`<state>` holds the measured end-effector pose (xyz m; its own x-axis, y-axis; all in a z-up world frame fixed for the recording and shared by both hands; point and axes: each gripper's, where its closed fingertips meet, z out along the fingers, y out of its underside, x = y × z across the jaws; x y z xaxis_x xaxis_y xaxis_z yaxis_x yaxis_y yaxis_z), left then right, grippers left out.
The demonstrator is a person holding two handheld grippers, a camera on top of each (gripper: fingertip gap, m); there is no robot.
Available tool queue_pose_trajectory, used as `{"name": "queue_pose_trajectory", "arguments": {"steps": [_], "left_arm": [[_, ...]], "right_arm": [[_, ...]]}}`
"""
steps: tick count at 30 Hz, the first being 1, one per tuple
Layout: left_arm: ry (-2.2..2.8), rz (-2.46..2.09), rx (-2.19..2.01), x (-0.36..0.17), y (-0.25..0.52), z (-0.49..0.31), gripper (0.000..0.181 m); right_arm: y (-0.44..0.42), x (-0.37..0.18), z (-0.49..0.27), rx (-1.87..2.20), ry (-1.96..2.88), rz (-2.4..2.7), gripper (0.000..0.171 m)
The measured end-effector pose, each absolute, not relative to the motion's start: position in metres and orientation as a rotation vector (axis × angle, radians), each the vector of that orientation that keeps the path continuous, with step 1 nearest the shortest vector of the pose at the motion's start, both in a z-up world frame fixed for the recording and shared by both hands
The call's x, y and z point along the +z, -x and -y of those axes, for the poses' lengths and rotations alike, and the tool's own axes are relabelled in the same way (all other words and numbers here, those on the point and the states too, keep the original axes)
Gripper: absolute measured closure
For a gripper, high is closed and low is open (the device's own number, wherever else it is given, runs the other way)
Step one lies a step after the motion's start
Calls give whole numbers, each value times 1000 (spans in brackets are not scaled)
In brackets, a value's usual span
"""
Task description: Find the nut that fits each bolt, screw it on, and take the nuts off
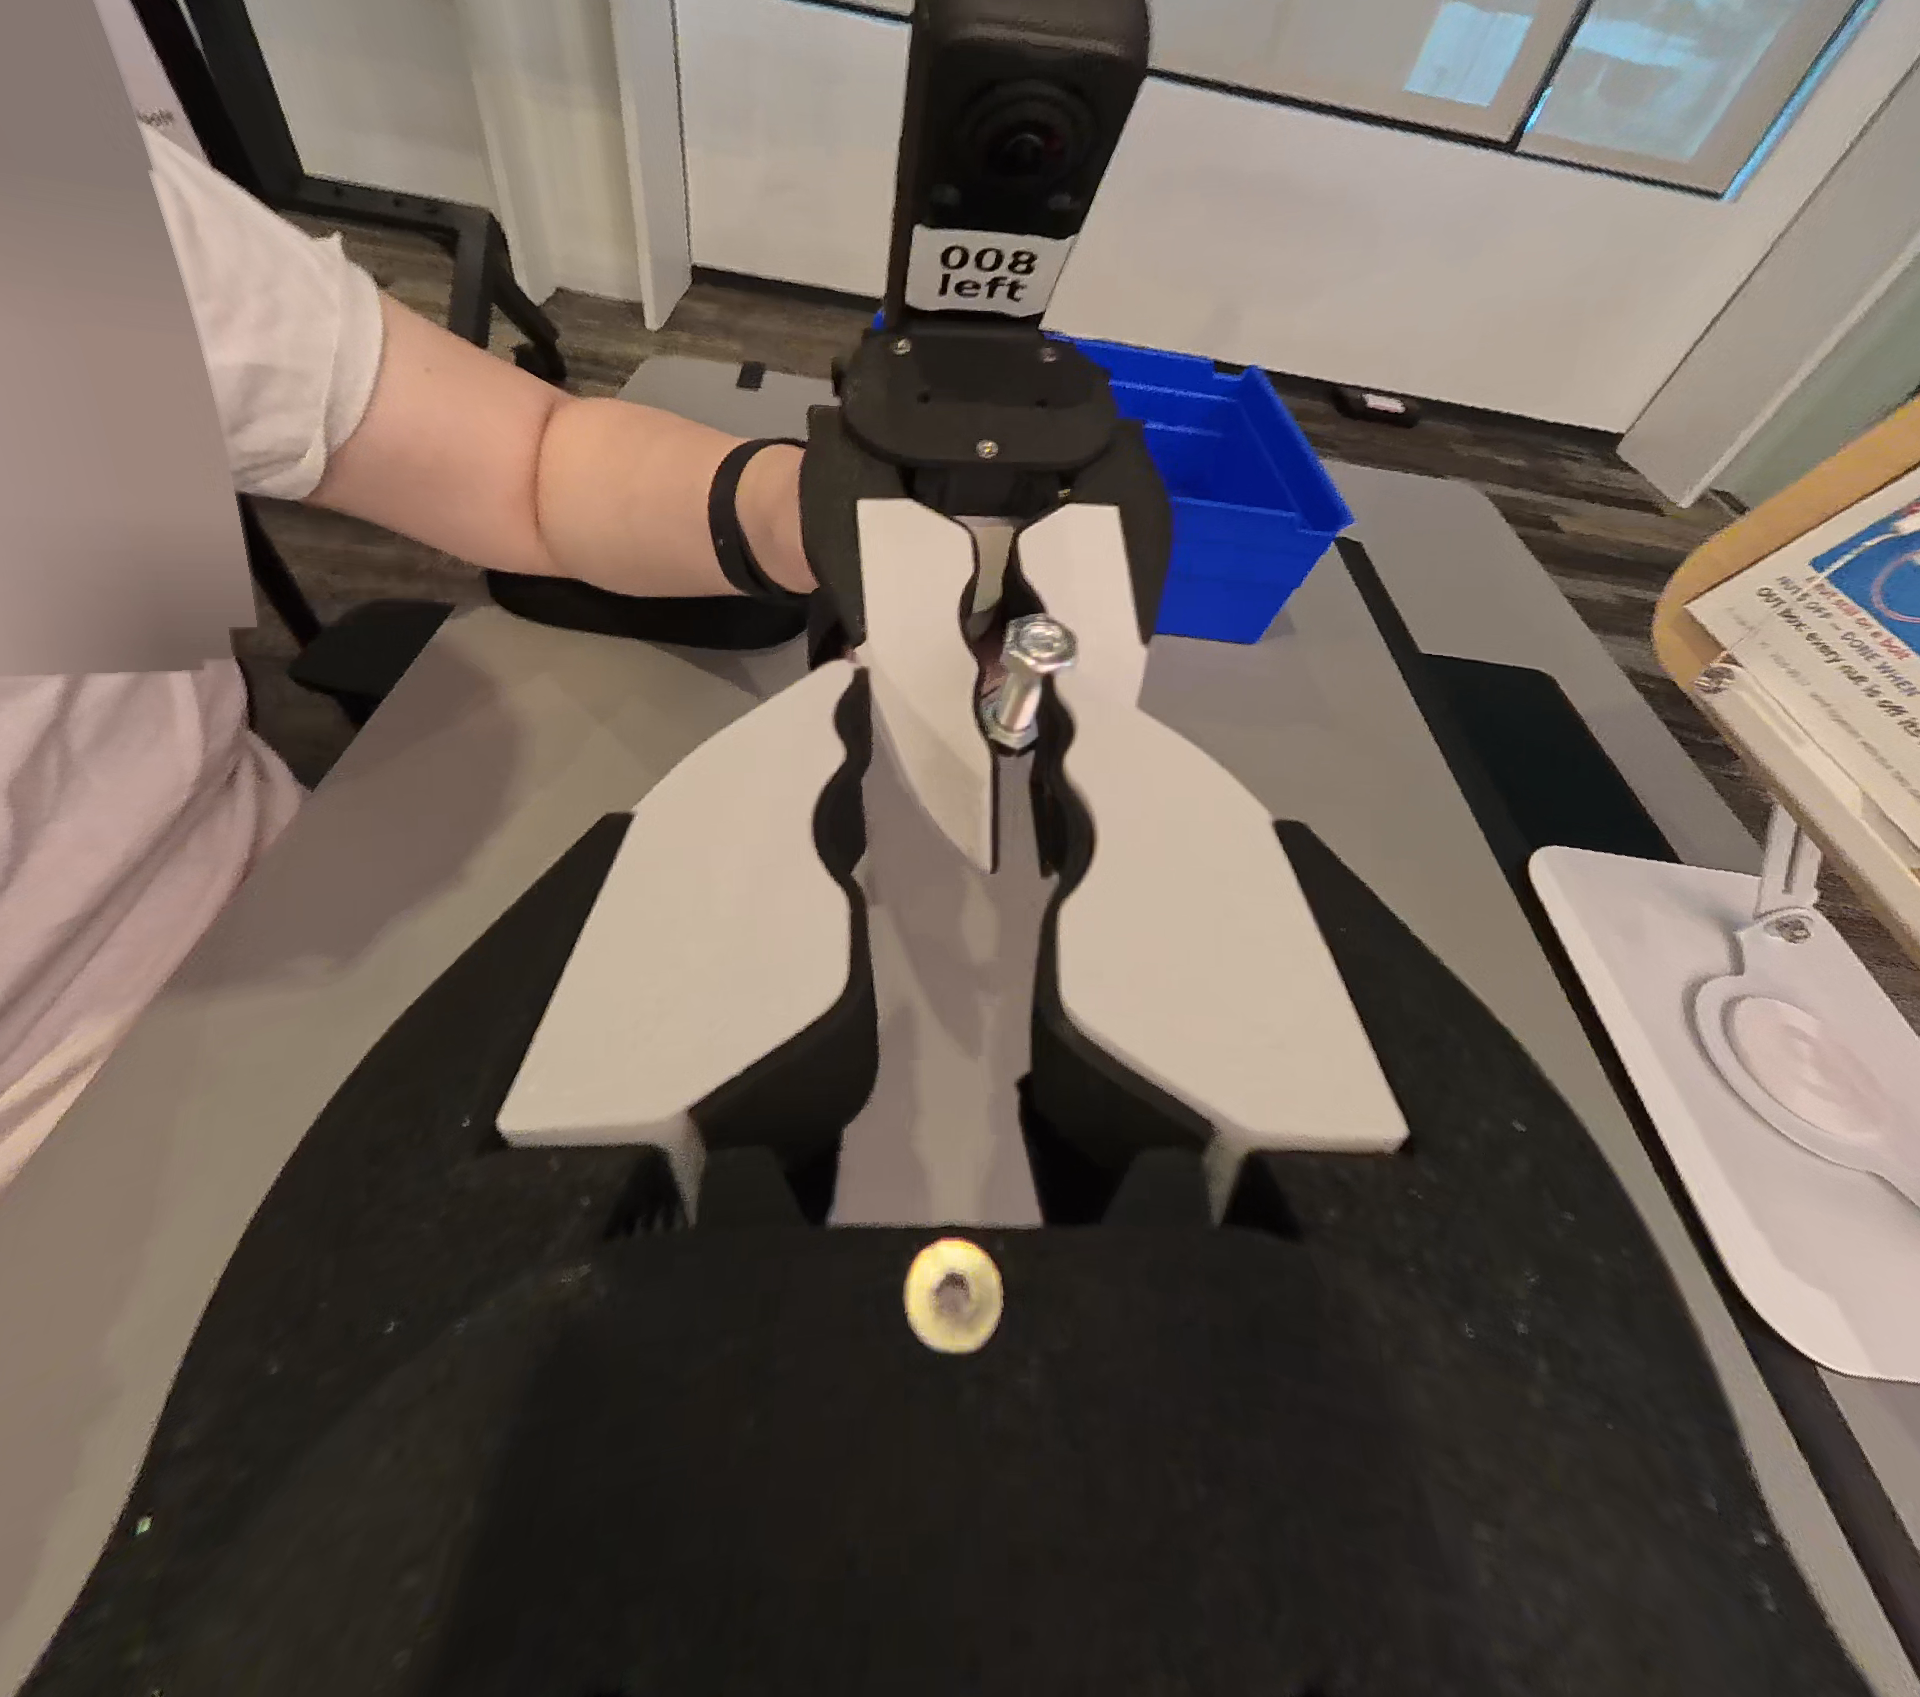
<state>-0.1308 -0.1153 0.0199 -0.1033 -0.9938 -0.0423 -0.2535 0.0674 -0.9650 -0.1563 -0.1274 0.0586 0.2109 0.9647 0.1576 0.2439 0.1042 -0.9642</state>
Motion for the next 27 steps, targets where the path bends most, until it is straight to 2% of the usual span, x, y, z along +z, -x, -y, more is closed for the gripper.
{"name": "queue_pose_trajectory", "arguments": {"steps": [5, 9, 12, 17, 20, 23, 25, 27], "left_arm": [[1288, -1533, -1091, 17, 128, 122, 172], [1292, -1523, -1085, 17, 129, 119, 172], [1312, -1502, -1090, 17, 130, 114, 172], [1302, -1531, -1089, 15, 128, 119, 172], [1302, -1535, -1058, 12, 127, 118, 172], [1310, -1518, -1066, 13, 128, 115, 172], [1318, -1506, -1075, 14, 129, 113, 172], [1316, -1505, -1086, 15, 129, 114, 172]], "right_arm": [[164, 54, 125, 812, 1365, 1261, 126], [164, 48, 128, 775, 1385, 1309, 127], [160, 49, 129, 811, 1397, 1305, 141], [161, 50, 120, 768, 1381, 1257, 126], [166, 44, 126, 763, 1379, 1313, 125], [162, 43, 125, 740, 1398, 1321, 131], [158, 43, 129, 774, 1404, 1343, 148], [156, 48, 125, 780, 1400, 1298, 145]]}}
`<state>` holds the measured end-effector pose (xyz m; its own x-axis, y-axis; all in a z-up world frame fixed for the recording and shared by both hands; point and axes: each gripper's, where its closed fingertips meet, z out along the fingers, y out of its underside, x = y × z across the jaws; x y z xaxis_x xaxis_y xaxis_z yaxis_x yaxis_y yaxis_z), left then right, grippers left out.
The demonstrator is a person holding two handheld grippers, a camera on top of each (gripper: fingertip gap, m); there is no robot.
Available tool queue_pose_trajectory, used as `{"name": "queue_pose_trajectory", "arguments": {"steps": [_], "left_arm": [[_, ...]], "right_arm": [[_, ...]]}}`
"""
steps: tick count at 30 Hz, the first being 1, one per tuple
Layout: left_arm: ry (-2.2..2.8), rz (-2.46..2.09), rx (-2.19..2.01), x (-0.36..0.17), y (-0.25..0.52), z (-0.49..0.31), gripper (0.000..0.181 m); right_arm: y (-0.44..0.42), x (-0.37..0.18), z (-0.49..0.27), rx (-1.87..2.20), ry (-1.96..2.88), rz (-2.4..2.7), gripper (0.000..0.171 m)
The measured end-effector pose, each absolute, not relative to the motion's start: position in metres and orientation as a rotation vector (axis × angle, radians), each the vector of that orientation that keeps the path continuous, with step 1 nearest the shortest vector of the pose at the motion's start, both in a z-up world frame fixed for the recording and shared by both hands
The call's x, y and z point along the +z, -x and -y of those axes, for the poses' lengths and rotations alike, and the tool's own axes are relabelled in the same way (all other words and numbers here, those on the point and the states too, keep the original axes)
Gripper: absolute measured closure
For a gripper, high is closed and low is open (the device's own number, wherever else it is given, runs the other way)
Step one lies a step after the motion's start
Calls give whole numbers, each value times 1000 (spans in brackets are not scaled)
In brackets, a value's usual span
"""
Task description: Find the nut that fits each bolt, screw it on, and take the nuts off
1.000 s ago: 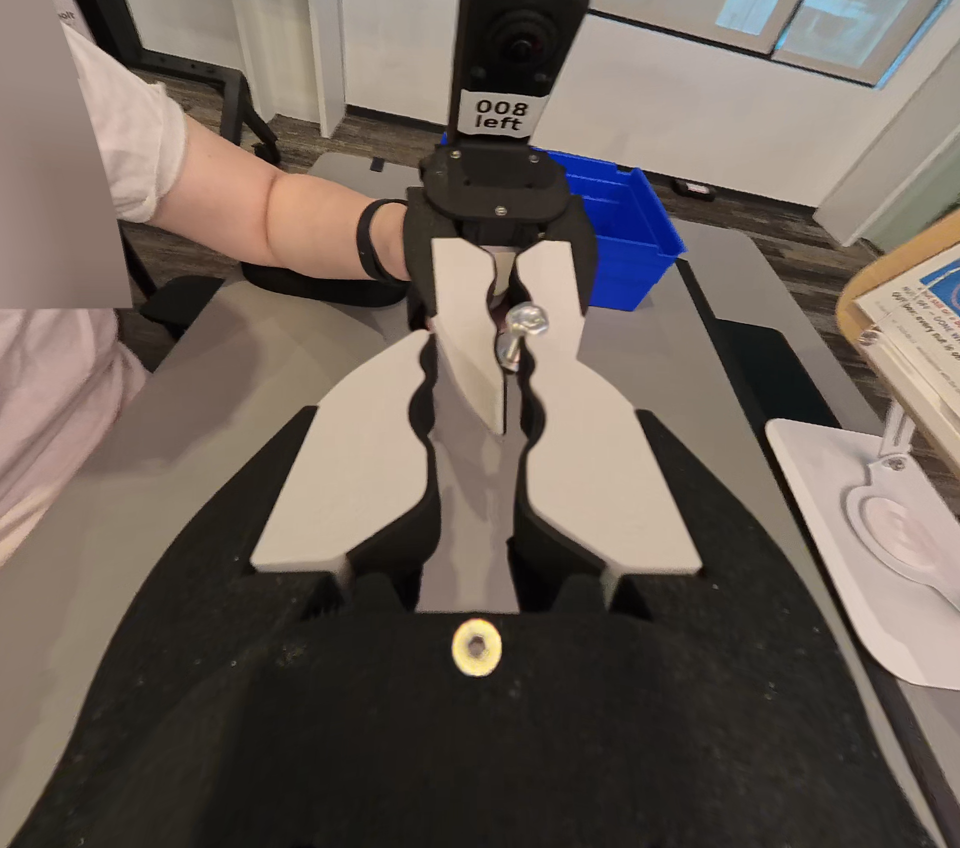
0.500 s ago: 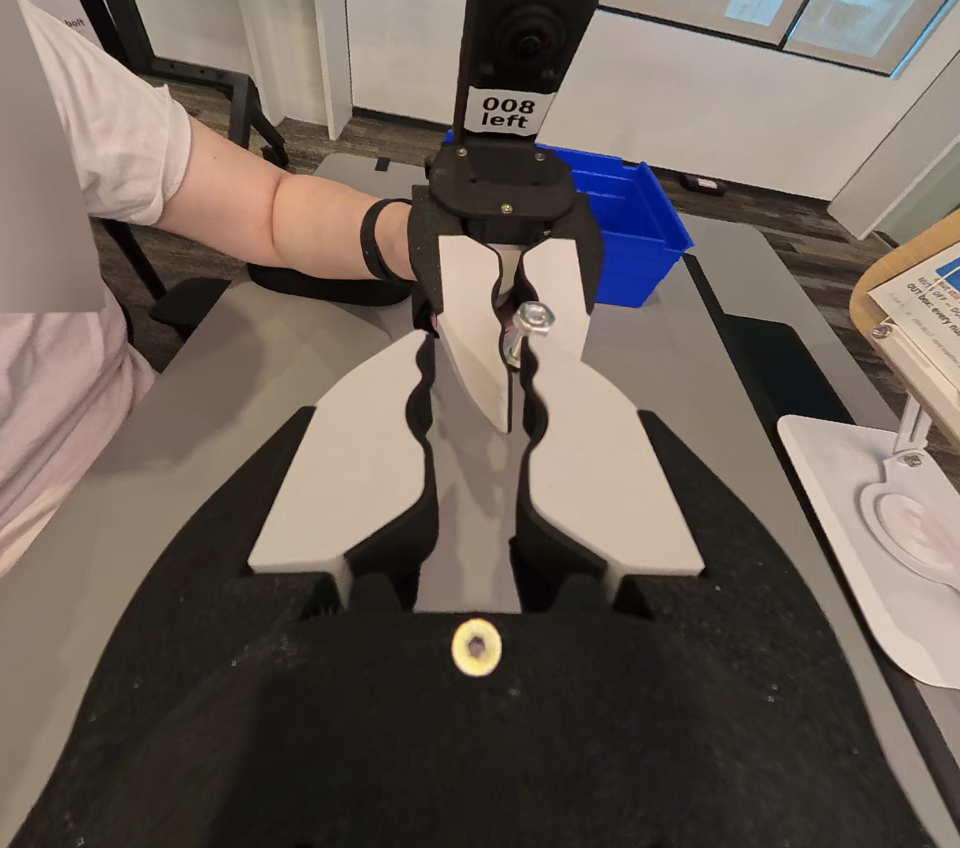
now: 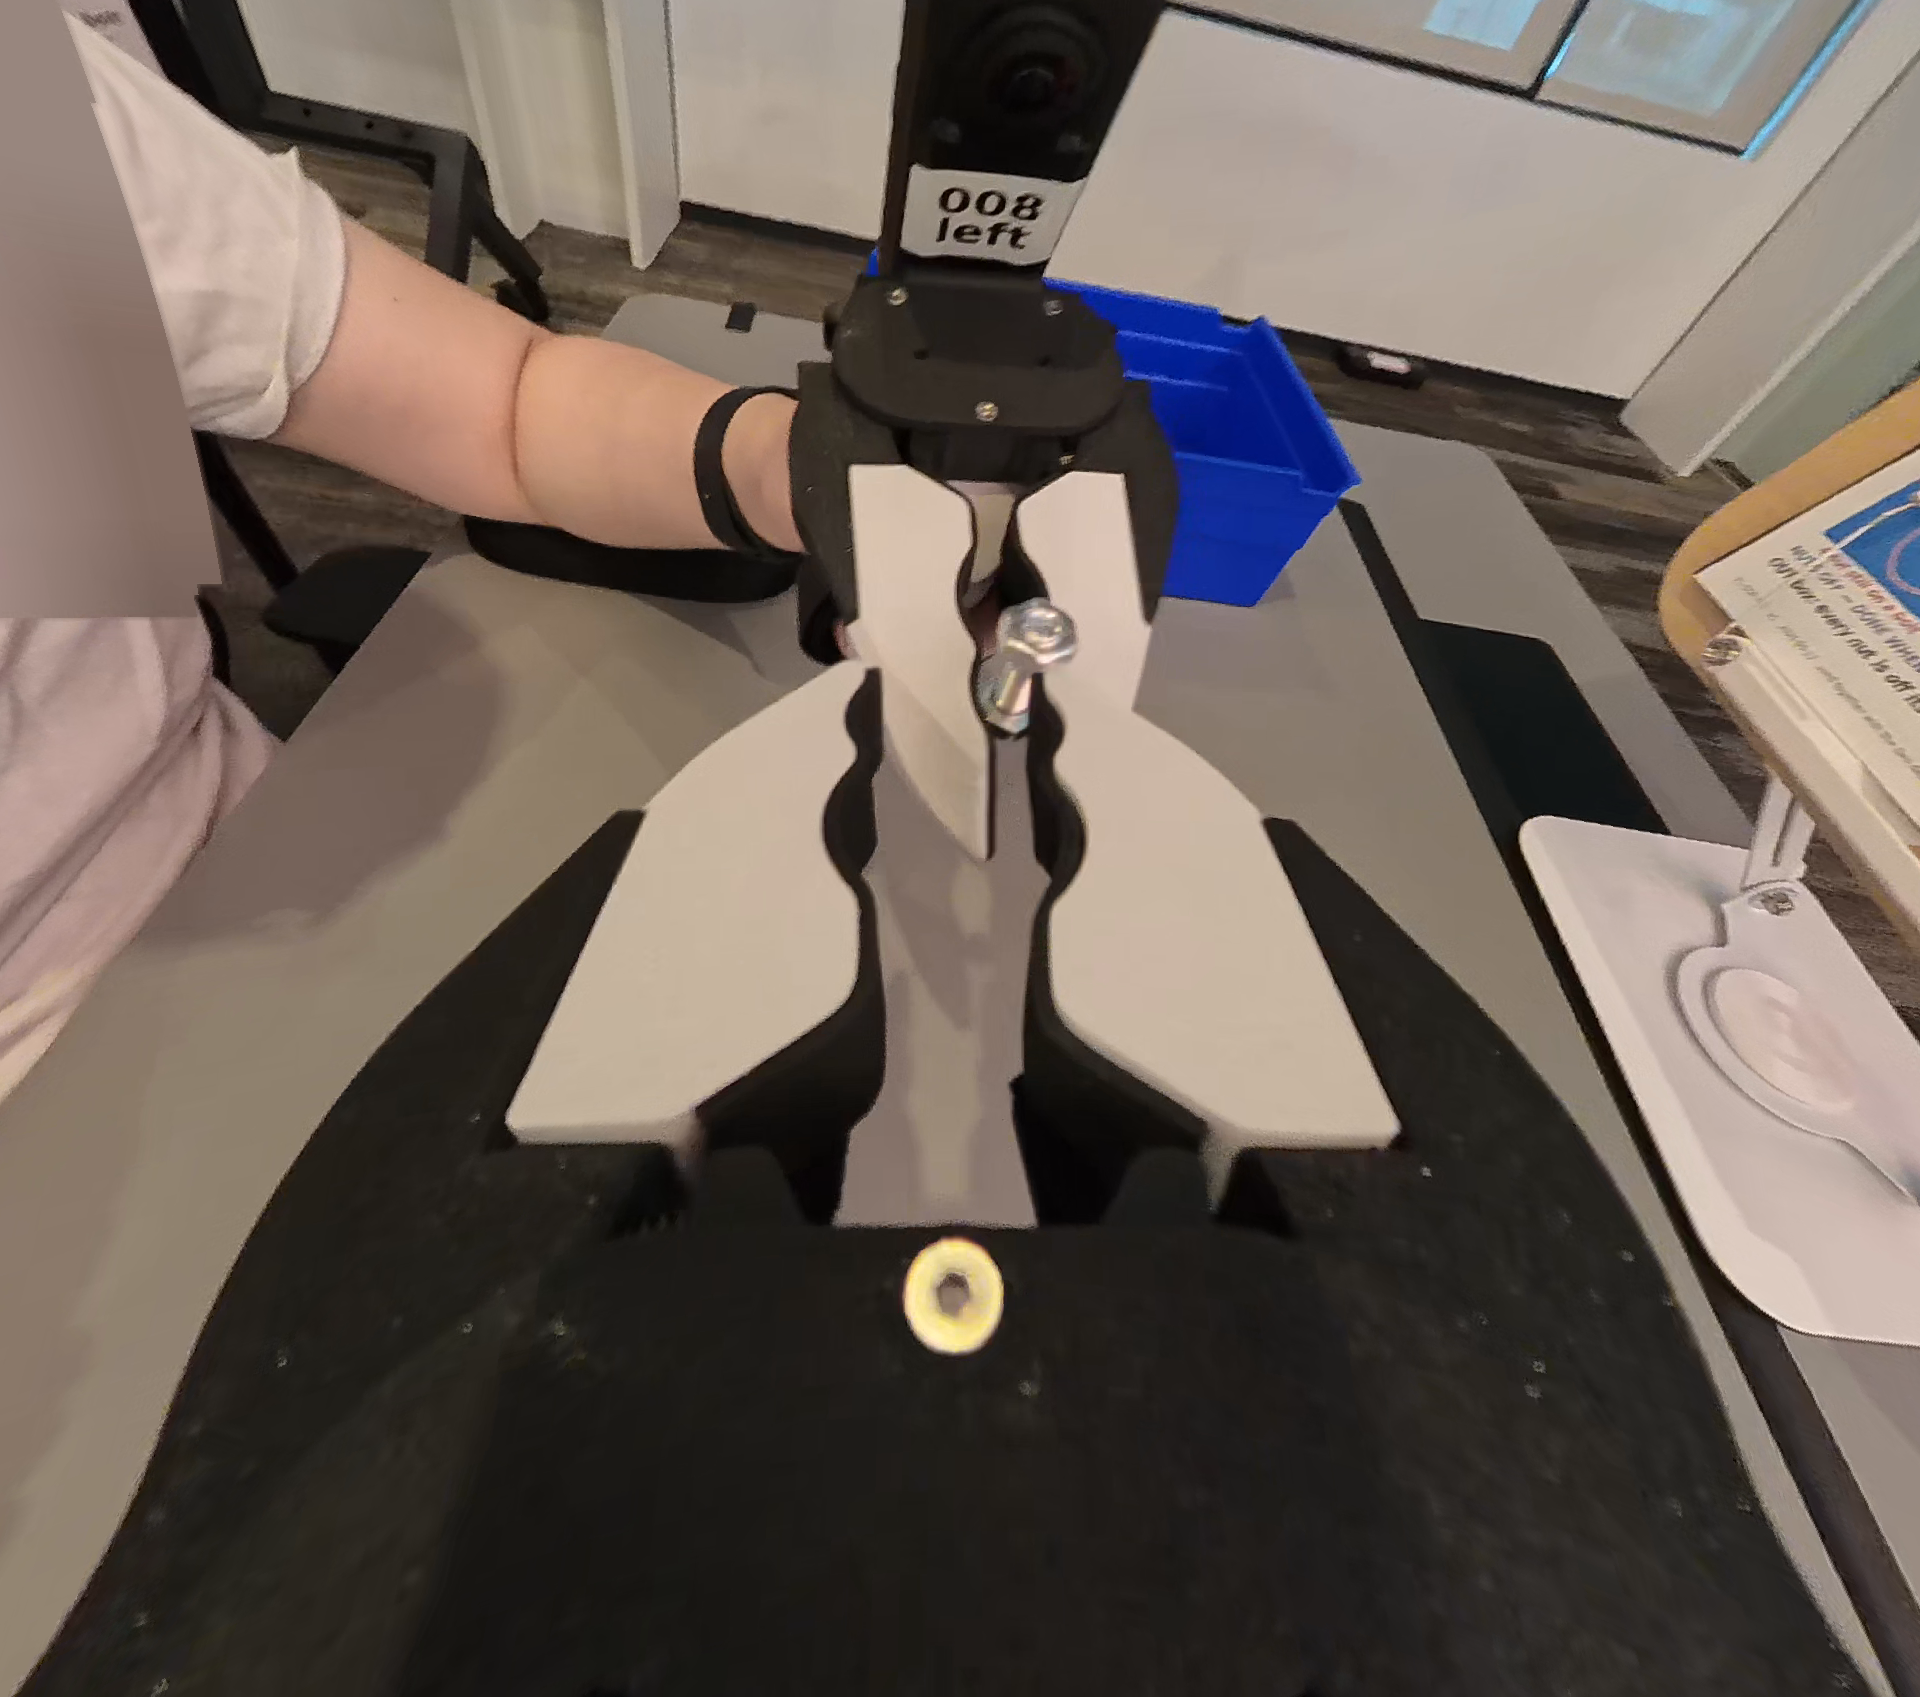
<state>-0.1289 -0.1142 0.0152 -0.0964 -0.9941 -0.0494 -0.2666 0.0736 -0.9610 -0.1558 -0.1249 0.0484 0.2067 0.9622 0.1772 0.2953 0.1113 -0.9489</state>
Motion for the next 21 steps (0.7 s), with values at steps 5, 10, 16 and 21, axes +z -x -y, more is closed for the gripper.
{"name": "queue_pose_trajectory", "arguments": {"steps": [5, 10, 16, 21], "left_arm": [[1302, -1531, -1076, 14, 127, 120, 172], [1307, -1495, -1074, 17, 128, 115, 172], [1309, -1506, -1082, 16, 127, 117, 172], [1306, -1508, -1060, 16, 127, 117, 172]], "right_arm": [[163, 52, 125, 791, 1360, 1272, 127], [161, 50, 128, 772, 1387, 1297, 133], [158, 57, 120, 777, 1365, 1227, 130], [167, 46, 126, 737, 1380, 1306, 126]]}}
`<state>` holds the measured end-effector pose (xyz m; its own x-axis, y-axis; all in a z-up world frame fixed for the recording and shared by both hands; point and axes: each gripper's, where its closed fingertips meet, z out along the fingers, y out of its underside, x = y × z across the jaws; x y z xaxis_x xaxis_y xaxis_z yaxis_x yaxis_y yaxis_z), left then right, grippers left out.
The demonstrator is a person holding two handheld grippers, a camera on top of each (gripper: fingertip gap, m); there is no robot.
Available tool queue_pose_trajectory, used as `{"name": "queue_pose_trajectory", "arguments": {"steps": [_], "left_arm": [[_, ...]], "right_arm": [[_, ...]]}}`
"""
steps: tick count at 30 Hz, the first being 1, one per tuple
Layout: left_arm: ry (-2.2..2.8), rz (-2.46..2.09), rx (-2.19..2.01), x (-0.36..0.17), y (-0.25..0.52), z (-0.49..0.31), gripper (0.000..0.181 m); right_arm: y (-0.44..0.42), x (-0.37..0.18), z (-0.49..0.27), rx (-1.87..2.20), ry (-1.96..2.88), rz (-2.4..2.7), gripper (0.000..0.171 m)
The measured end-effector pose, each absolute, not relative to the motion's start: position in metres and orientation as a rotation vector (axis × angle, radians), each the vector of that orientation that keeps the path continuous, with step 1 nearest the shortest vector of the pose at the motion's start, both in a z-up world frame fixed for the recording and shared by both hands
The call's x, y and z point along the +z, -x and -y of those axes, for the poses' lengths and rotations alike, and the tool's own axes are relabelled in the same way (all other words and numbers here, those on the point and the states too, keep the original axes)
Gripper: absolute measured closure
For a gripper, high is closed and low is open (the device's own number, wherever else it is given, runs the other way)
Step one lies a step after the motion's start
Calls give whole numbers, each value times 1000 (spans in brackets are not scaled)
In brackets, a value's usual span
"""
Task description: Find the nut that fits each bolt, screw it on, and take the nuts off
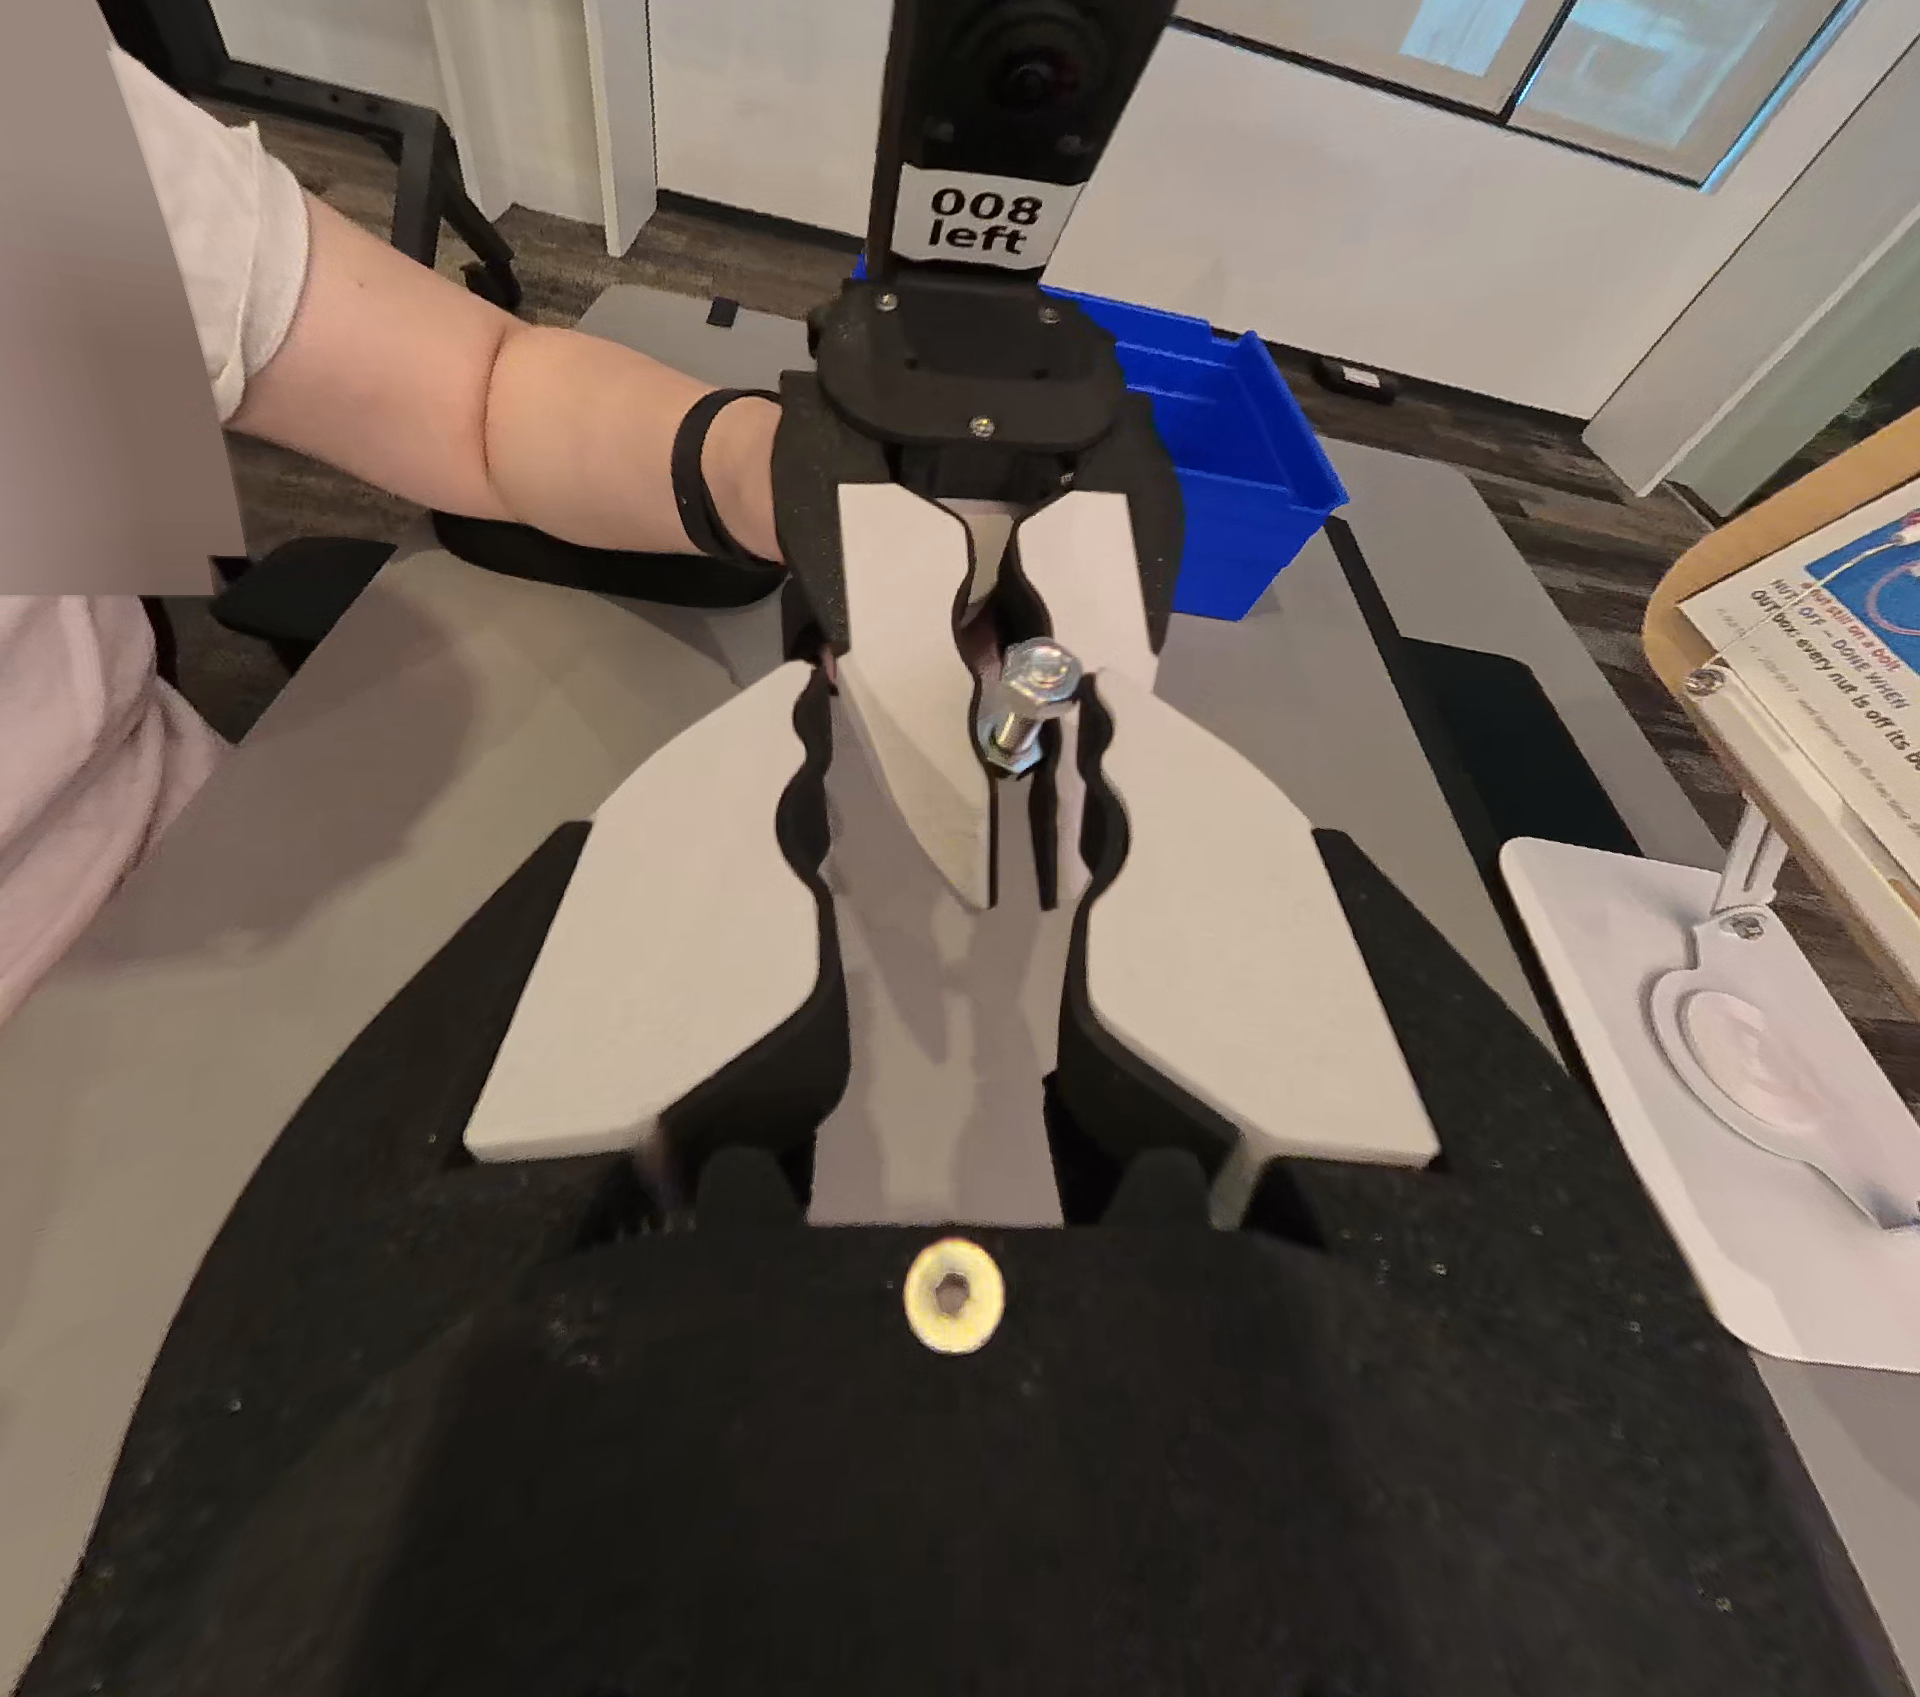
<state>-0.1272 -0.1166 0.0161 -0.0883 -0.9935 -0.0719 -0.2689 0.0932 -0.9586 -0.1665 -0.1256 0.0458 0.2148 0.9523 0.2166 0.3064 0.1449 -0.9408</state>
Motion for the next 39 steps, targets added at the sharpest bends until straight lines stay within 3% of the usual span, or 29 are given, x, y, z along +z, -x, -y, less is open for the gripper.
{"name": "queue_pose_trajectory", "arguments": {"steps": [2, 4, 12, 17, 19, 28, 30, 32, 33, 39], "left_arm": [[1311, -1491, -1063, 18, 130, 113, 172], [1327, -1461, -1058, 21, 132, 107, 172], [1316, -1520, -1060, 13, 126, 117, 172], [1322, -1496, -1049, 16, 129, 112, 172], [1330, -1471, -1058, 19, 130, 109, 172], [1319, -1505, -1049, 15, 128, 115, 172], [1322, -1495, -1032, 16, 129, 110, 172], [1338, -1466, -1037, 19, 131, 105, 172], [1346, -1453, -1051, 20, 132, 104, 172], [1344, -1457, -1066, 20, 132, 106, 172]], "right_arm": [[164, 46, 125, 713, 1385, 1309, 129], [161, 48, 132, 770, 1379, 1339, 150], [166, 50, 119, 749, 1379, 1242, 127], [164, 47, 122, 721, 1398, 1280, 131], [160, 51, 127, 775, 1382, 1287, 148], [169, 47, 123, 747, 1382, 1273, 128], [165, 46, 121, 710, 1393, 1276, 132], [161, 48, 127, 749, 1384, 1305, 153], [160, 51, 127, 778, 1377, 1289, 155], [159, 47, 110, 753, 1413, 1200, 147]]}}
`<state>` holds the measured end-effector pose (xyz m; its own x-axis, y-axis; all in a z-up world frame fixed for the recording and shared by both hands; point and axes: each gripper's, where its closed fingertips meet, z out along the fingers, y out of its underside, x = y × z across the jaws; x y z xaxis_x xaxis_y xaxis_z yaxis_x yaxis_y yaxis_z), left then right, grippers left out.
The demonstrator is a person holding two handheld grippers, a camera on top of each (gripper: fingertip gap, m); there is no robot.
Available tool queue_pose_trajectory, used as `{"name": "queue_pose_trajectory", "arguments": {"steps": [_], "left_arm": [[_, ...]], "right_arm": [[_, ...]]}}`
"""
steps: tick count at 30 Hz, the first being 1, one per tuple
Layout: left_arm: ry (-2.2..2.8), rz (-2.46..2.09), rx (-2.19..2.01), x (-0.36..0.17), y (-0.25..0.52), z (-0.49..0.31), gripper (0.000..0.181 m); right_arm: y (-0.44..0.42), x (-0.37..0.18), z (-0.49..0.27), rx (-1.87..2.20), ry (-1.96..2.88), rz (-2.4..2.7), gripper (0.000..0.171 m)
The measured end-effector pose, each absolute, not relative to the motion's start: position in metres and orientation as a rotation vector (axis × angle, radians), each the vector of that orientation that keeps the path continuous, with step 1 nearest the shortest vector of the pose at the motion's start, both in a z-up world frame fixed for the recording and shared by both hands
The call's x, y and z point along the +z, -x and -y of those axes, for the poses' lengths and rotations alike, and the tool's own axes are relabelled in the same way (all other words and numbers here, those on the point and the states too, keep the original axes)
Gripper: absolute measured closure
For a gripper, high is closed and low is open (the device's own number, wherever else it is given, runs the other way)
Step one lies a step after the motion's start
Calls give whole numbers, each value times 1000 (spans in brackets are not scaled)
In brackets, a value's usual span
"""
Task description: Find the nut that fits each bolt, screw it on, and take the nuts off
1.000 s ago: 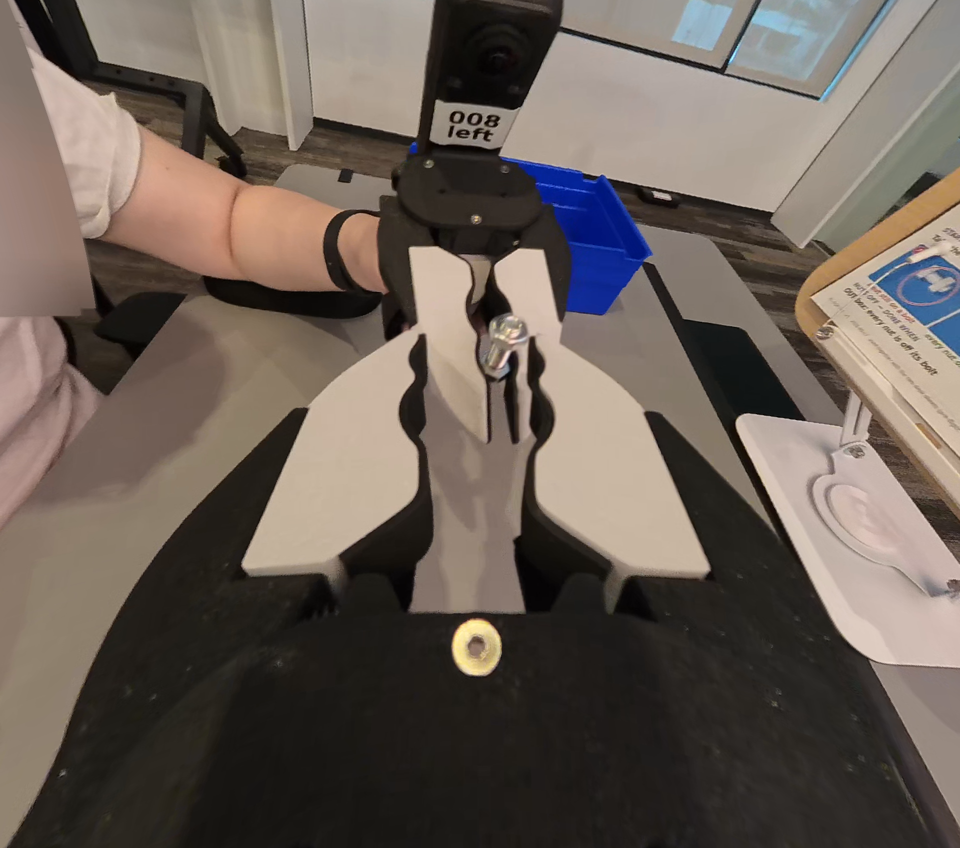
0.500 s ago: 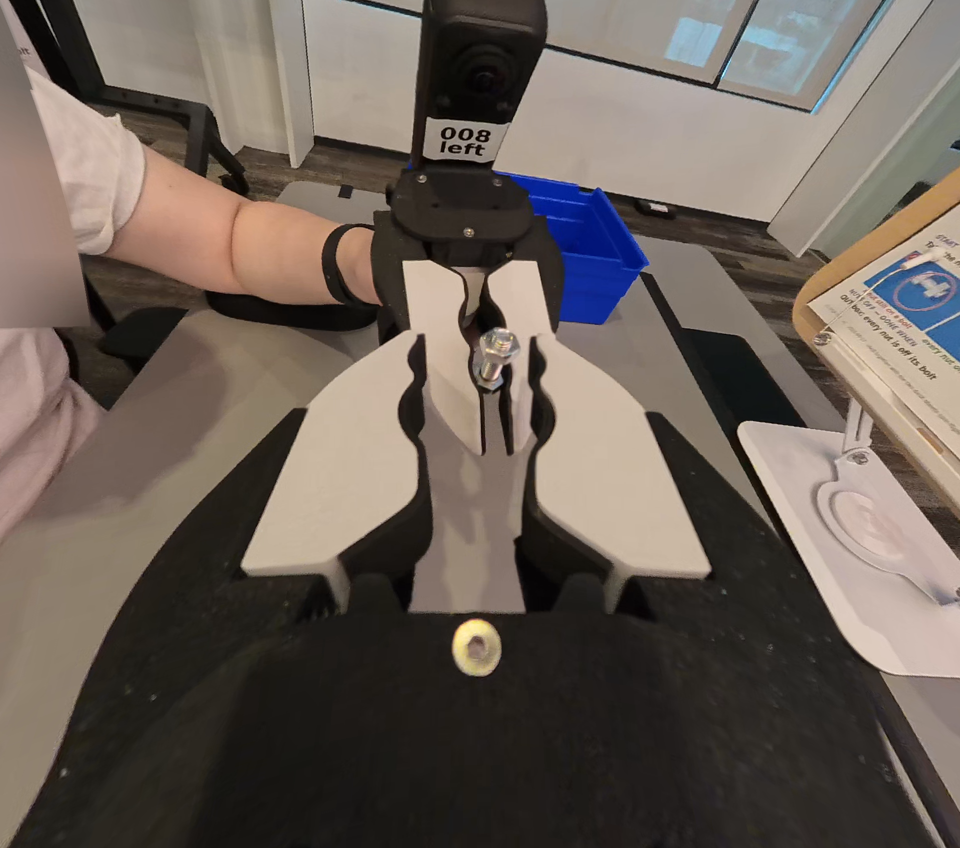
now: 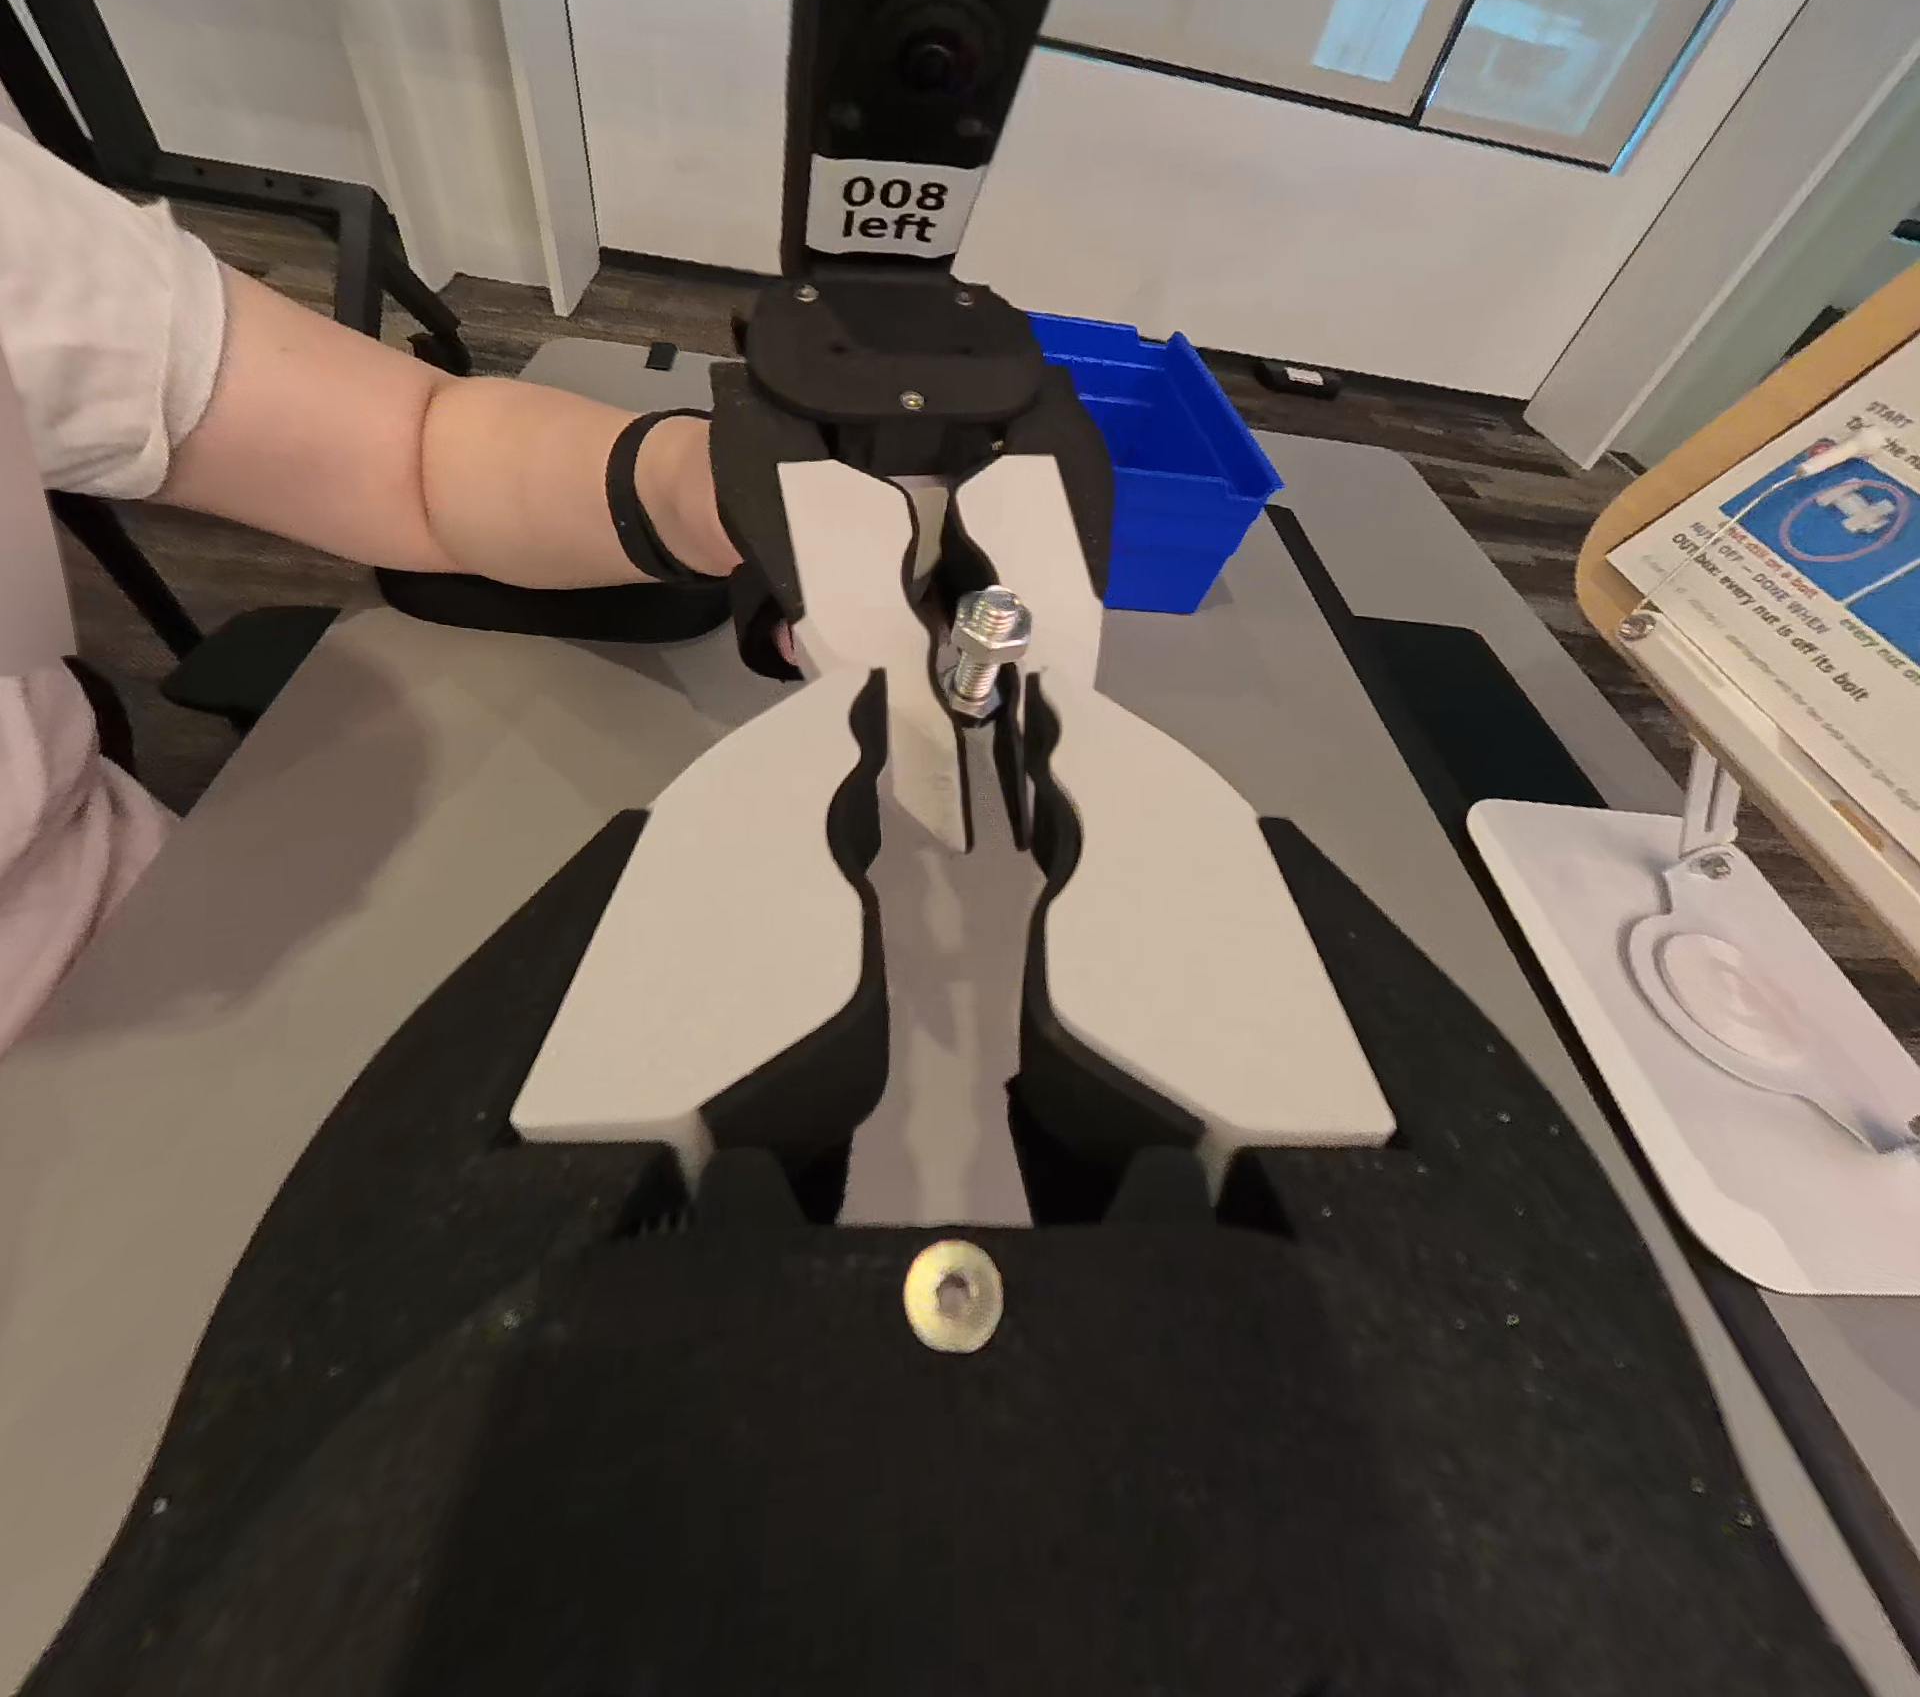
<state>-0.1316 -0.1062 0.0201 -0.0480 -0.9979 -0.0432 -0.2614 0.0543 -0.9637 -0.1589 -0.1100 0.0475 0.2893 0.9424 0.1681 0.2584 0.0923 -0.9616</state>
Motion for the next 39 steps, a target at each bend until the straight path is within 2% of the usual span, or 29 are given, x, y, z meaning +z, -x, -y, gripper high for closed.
{"name": "queue_pose_trajectory", "arguments": {"steps": [9, 10, 12, 13, 18, 24, 33, 39], "left_arm": [[1345, -1474, -1053, 17, 130, 108, 172], [1347, -1471, -1038, 17, 131, 106, 172], [1361, -1456, -991, 17, 133, 99, 172], [1367, -1451, -981, 17, 134, 97, 172], [1361, -1445, -1042, 20, 133, 102, 172], [1342, -1459, -1054, 21, 132, 107, 172], [1317, -1461, -1093, 24, 130, 113, 172], [1328, -1460, -1125, 24, 130, 114, 172]], "right_arm": [[167, 50, 115, 807, 1365, 1199, 135], [165, 50, 115, 790, 1369, 1207, 137], [163, 49, 124, 826, 1361, 1261, 156], [163, 51, 126, 846, 1354, 1265, 159], [161, 47, 110, 798, 1402, 1189, 150], [168, 43, 108, 885, 1408, 1143, 147], [171, 48, 108, 1041, 1366, 1065, 158], [170, 46, 107, 1002, 1357, 1079, 164]]}}
